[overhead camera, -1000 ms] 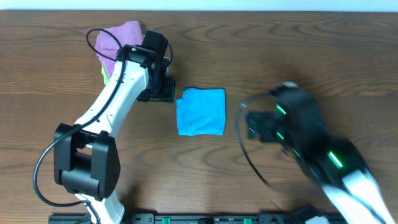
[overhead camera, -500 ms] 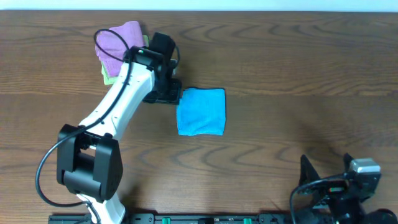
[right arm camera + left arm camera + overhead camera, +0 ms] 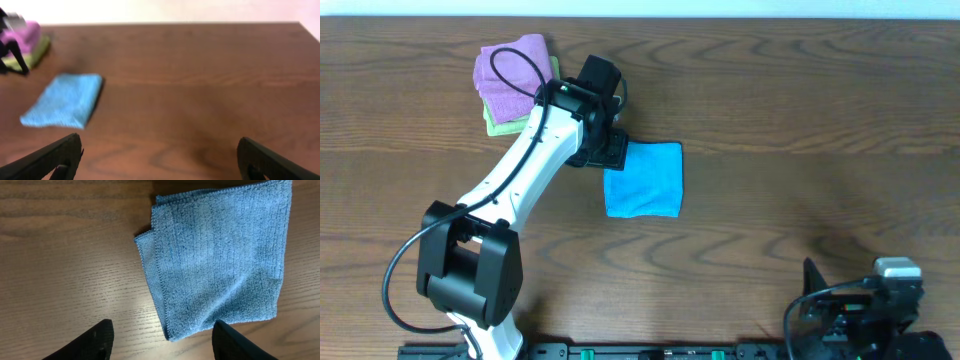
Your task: Fold the cloth
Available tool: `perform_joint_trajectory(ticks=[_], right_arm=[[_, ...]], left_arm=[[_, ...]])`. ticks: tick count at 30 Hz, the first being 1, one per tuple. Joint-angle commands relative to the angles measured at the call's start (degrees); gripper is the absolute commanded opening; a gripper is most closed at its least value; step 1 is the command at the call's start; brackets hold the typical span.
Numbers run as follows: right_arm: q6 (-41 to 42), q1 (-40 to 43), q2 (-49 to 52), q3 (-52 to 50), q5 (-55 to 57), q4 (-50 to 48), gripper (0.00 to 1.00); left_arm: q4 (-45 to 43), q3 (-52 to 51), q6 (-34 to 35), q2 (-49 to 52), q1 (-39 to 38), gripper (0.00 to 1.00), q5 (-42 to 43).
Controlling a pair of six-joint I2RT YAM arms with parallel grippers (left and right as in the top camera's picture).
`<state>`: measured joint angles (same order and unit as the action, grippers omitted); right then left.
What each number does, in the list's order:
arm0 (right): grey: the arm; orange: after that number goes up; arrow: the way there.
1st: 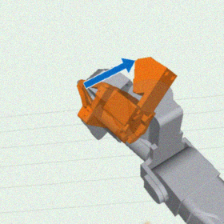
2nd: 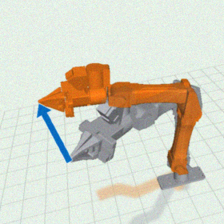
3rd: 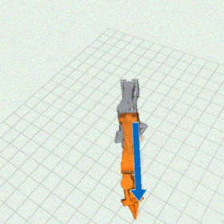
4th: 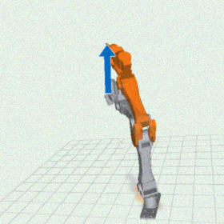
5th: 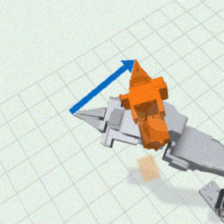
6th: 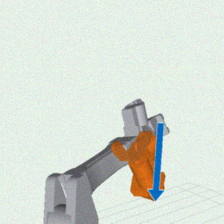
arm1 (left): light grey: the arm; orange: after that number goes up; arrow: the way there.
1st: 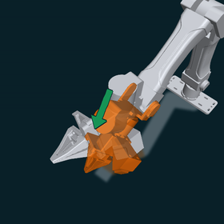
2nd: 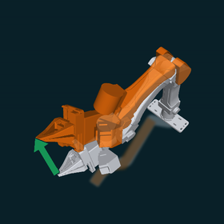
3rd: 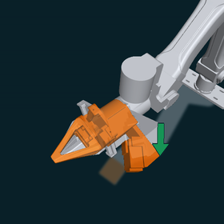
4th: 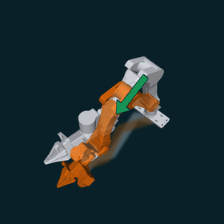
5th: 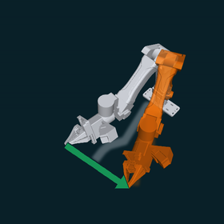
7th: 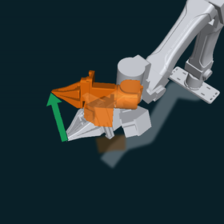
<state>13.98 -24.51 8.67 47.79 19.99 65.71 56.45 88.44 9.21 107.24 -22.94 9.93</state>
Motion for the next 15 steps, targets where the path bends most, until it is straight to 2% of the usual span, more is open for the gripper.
perform_joint_trajectory(ticks=[1, 11, 15], right_arm=[[-0.7, 1.7, -0.2, -0.3, 0.8, 1.9, 0.99], [-0.7, 22.0, -0.5, -0.4, 0.8, 1.8, 0.99], [-0.7, 26.1, -0.7, -0.4, 0.8, 1.8, 0.99]], left_arm=[[0.1, 0.8, 0.2, -1.4, 0.0, 0.64, -0.3], [0.1, 0.8, 0.2, -1.4, 0.0, 0.64, -0.3], [0.1, 0.8, 0.2, -1.4, 0.0, 0.64, -0.4]])
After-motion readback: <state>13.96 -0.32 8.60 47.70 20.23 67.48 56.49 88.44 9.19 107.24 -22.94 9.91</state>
